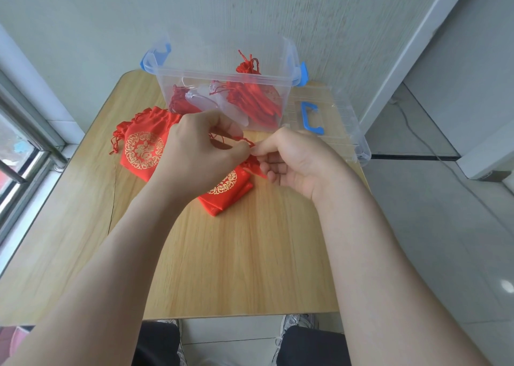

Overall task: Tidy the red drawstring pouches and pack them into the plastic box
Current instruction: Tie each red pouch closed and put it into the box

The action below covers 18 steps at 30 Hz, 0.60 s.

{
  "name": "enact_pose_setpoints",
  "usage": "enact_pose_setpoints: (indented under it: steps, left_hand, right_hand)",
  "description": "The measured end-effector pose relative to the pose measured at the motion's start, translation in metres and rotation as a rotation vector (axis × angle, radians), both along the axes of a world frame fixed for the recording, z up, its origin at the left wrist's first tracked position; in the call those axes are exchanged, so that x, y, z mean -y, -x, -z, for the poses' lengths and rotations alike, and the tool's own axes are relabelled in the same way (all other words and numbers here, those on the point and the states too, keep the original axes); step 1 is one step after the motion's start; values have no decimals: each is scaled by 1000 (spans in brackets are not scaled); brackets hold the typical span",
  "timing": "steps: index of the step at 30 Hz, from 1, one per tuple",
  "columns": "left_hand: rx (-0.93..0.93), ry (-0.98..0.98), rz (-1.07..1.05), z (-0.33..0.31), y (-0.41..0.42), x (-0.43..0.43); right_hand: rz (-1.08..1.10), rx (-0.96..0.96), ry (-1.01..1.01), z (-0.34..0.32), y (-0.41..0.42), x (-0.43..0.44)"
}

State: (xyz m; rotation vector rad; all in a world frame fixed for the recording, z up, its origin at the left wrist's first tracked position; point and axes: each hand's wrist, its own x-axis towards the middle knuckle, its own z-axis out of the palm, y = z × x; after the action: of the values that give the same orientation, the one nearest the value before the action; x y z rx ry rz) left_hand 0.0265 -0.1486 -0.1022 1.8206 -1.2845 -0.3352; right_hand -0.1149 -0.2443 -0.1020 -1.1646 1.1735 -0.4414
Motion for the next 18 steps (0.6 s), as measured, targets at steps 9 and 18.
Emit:
enact_pose_setpoints:
  steps: [9, 18]
  left_hand:
    - [182, -83, 146, 12, -11, 5]
    - [274, -39, 219, 23, -14, 9]
  right_hand:
    - [-49, 14, -37, 0, 2, 1]
    - [-133, 45, -111, -2, 2, 0]
